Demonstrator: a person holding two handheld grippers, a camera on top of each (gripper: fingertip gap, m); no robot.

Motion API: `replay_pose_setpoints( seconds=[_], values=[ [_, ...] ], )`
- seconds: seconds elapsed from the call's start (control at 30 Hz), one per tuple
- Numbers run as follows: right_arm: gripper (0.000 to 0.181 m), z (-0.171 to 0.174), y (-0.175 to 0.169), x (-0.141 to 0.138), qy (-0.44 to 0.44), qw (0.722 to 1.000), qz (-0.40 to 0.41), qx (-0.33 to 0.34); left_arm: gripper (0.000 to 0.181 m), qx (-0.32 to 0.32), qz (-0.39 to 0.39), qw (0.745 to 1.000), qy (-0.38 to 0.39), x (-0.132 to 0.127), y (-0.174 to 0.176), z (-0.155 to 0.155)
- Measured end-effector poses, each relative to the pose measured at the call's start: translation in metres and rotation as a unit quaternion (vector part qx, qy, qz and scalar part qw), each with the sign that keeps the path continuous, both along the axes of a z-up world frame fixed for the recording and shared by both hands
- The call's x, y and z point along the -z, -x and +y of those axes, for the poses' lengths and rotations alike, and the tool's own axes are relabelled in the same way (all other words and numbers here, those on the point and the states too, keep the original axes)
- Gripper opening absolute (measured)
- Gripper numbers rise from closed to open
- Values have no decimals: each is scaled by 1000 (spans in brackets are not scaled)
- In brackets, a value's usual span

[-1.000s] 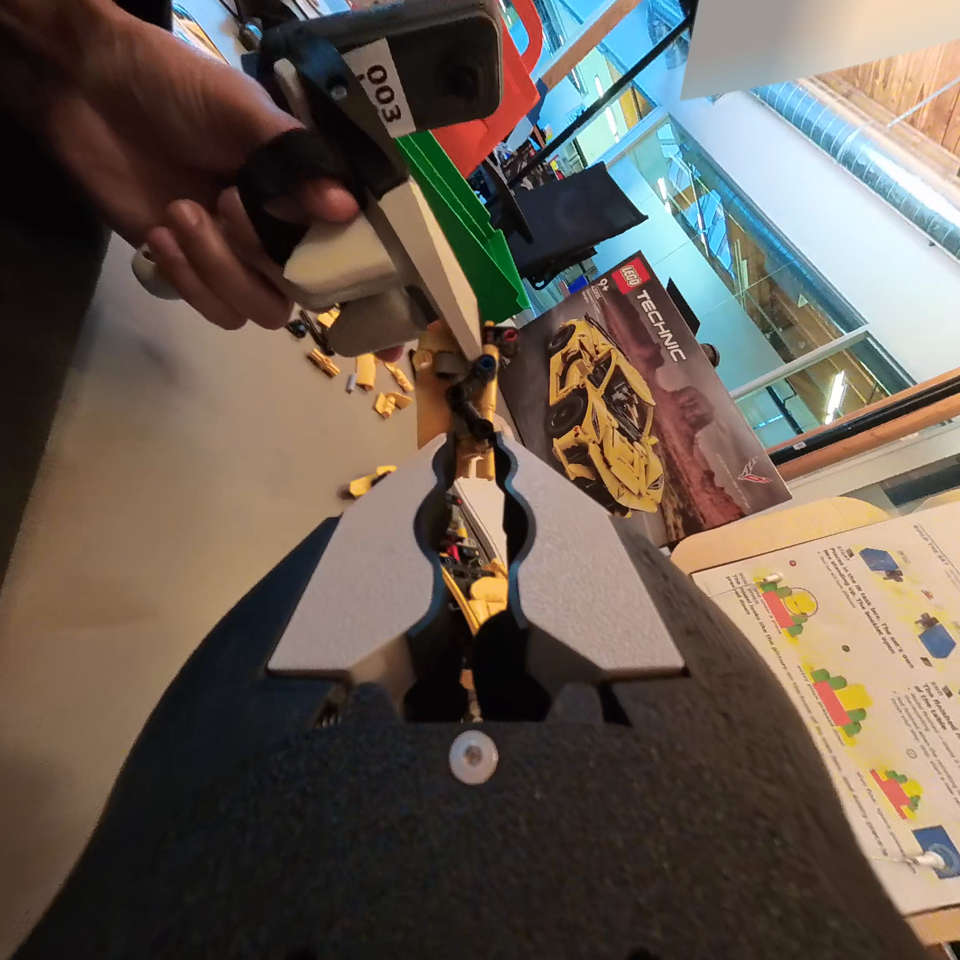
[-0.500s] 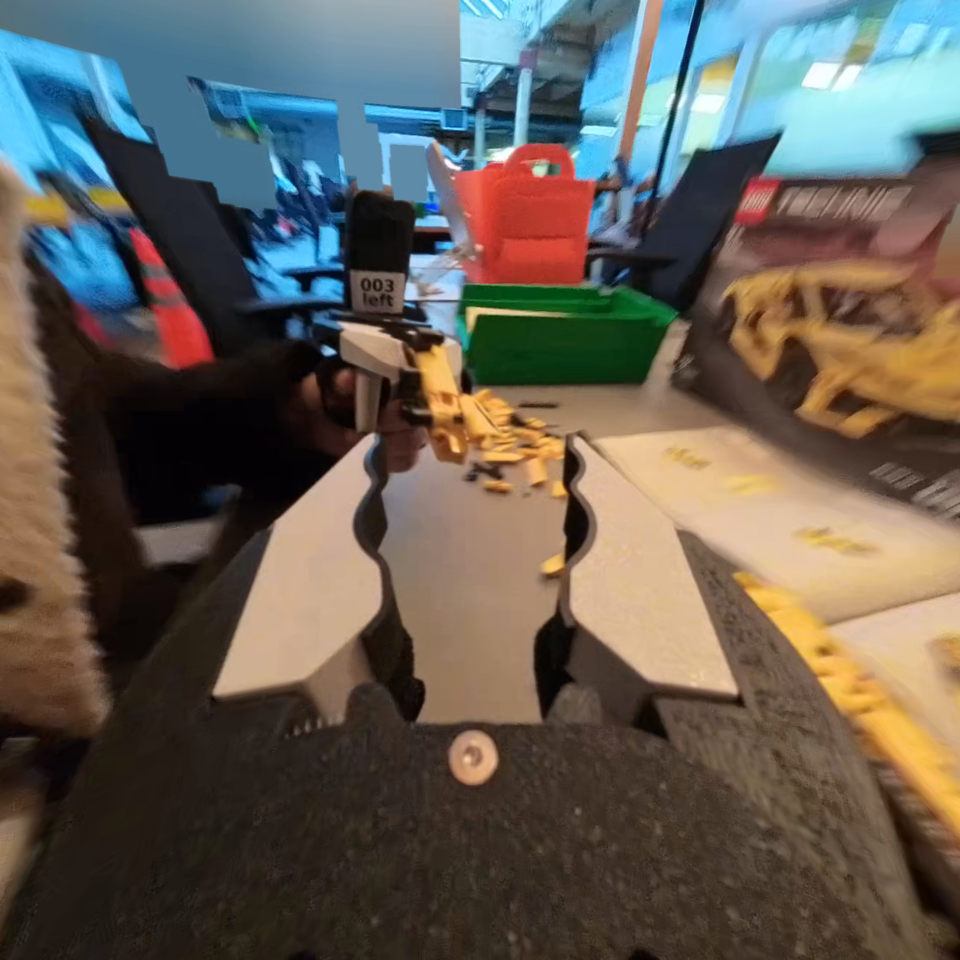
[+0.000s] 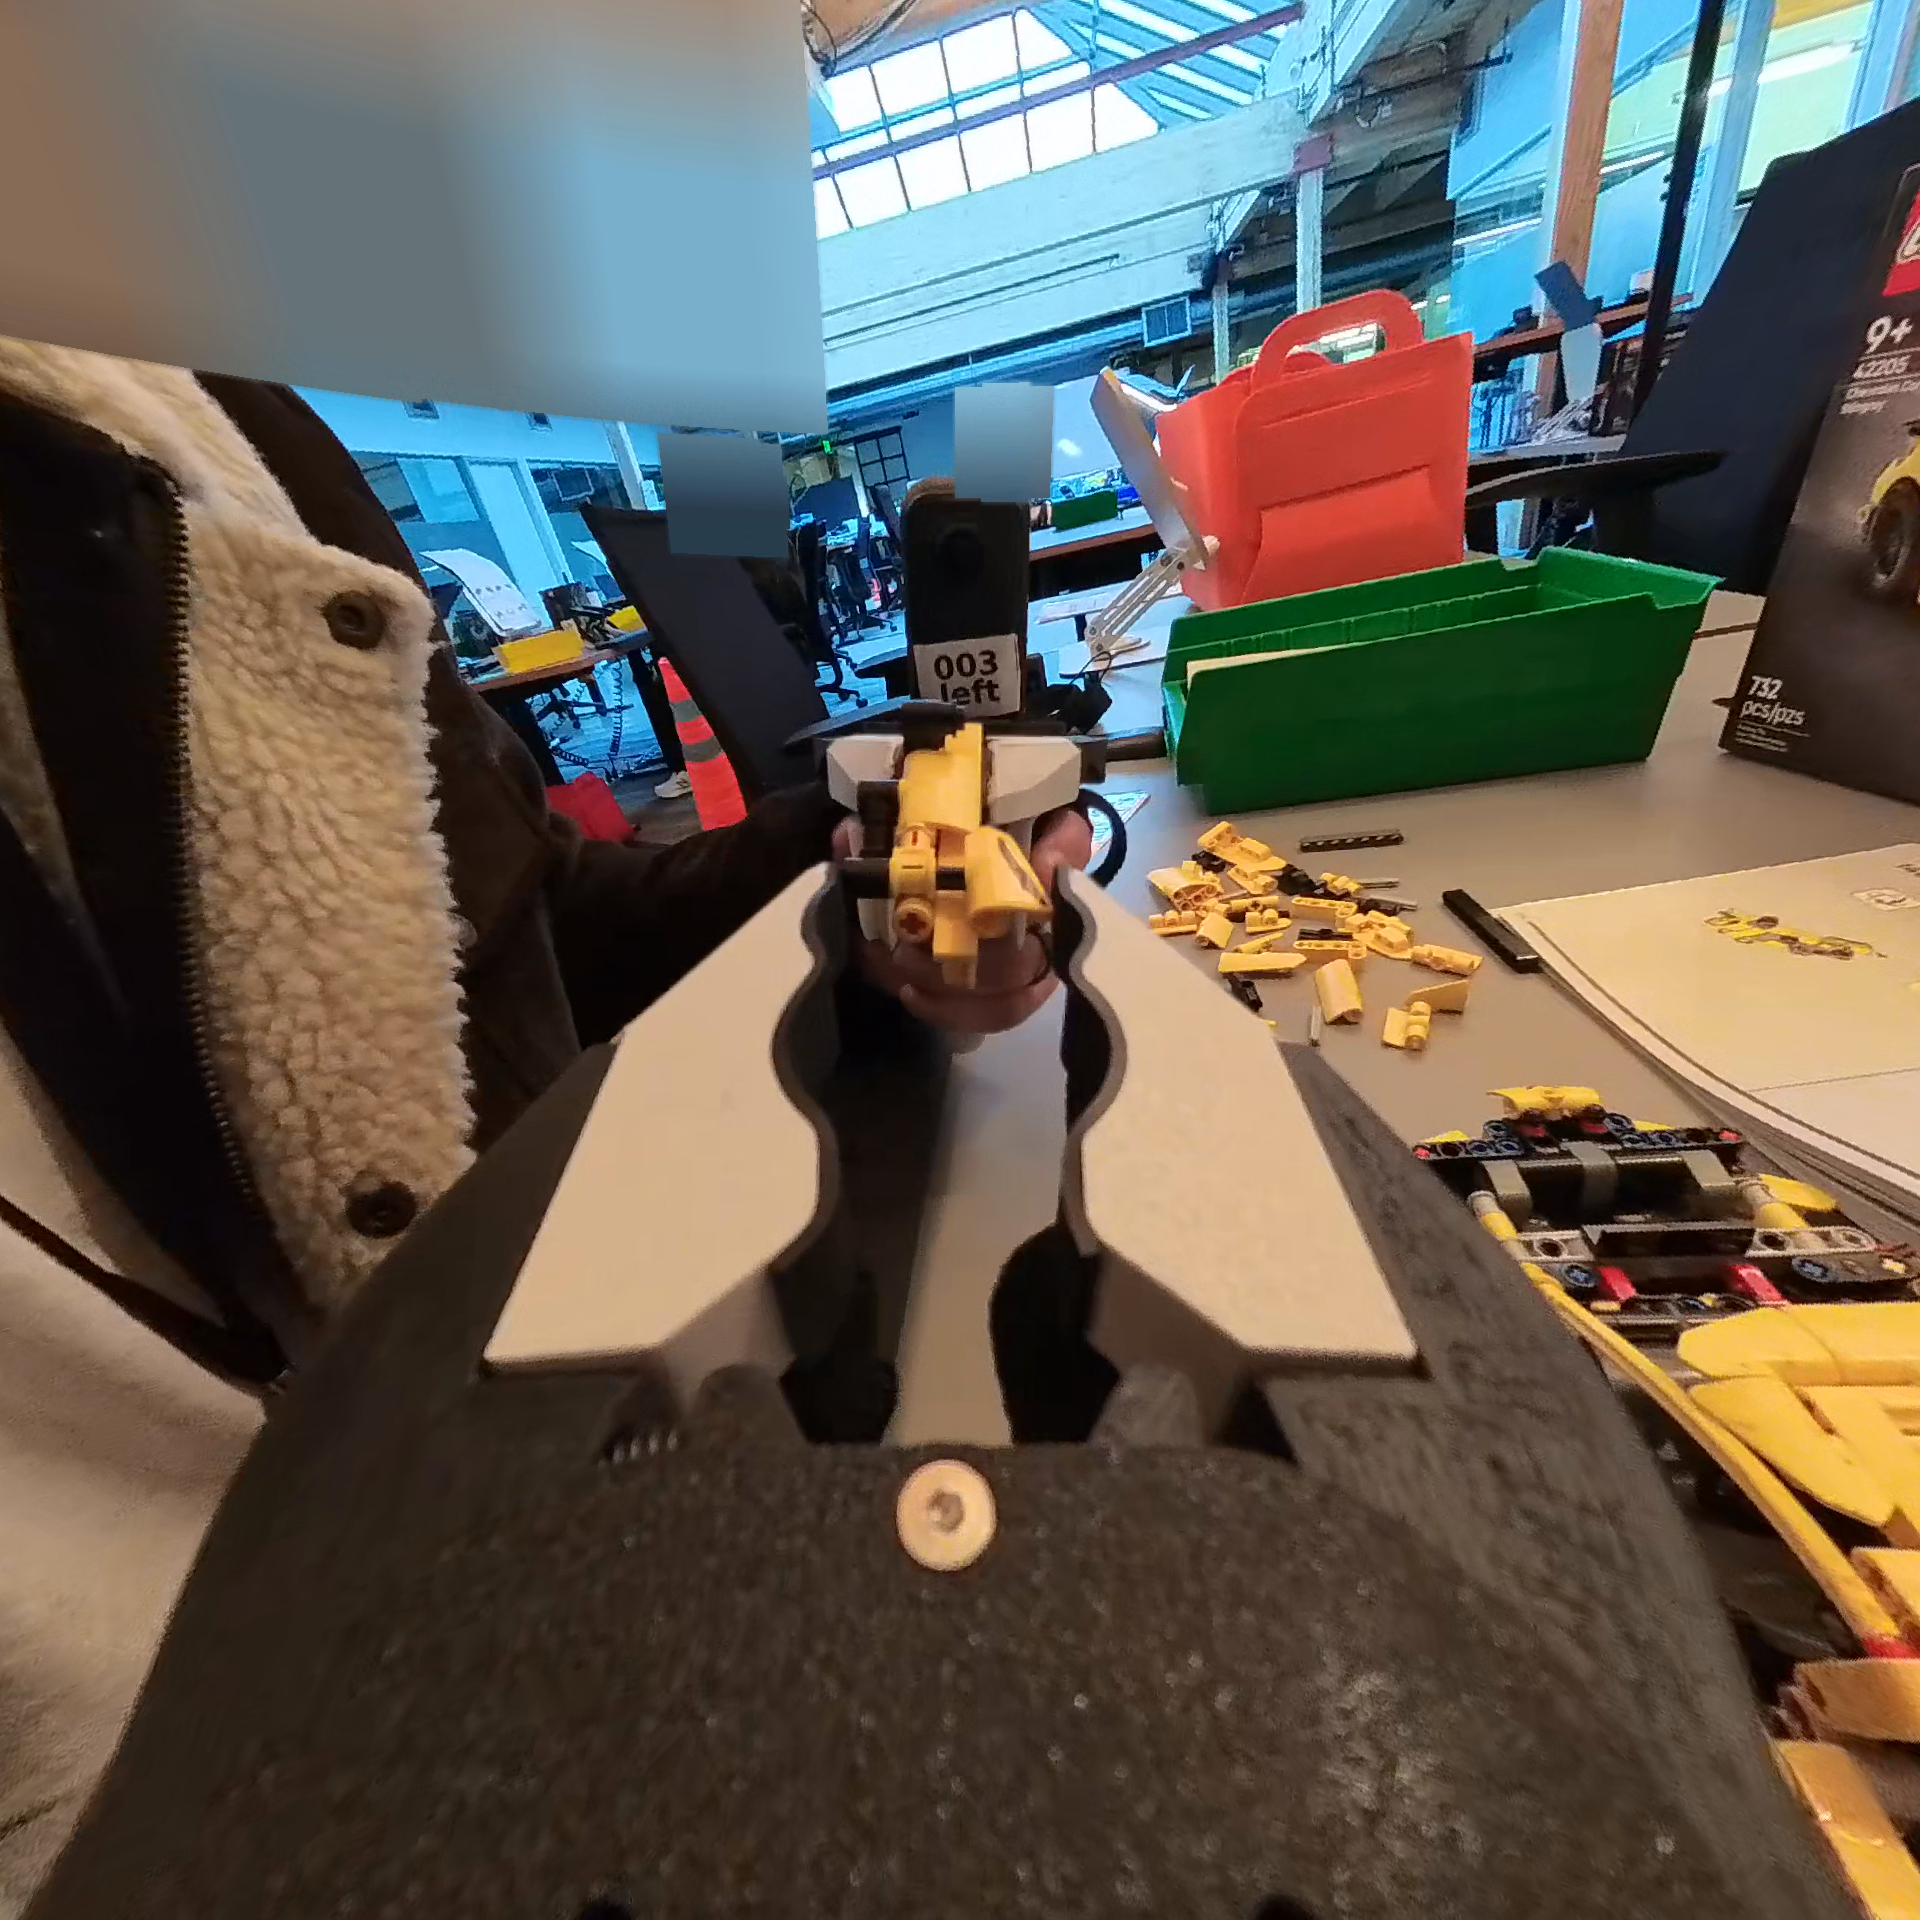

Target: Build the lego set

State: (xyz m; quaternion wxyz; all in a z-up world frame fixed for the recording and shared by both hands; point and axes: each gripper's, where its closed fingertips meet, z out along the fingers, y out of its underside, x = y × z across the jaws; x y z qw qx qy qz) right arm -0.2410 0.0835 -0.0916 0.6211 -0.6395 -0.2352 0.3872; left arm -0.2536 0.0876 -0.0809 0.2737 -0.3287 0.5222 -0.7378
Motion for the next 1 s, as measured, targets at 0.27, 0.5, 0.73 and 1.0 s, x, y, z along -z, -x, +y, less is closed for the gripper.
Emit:
replay_pose_setpoints(
  seconds=[0.27, 0.5, 0.73, 1.0],
  values=[
    [36, -1, -2, 3, 18, 1000, 1, -15, 16, -3, 4, 1000, -3, 2, -1, 0],
    [34, -5, 1, 2, 19, 999, 15, -36, 16, 28, 20, 999, 27, 1, 2, -2],
    [37, -7, 4, 1, 24, 998, 20, -48, 16, 41, 25, 998, 37, 1, 3, -3],
    [46, -1, -2, 5, 36, 999, 15, -25, 16, 2, 41, 999, 10, 11, -5, 4]
  ],
)
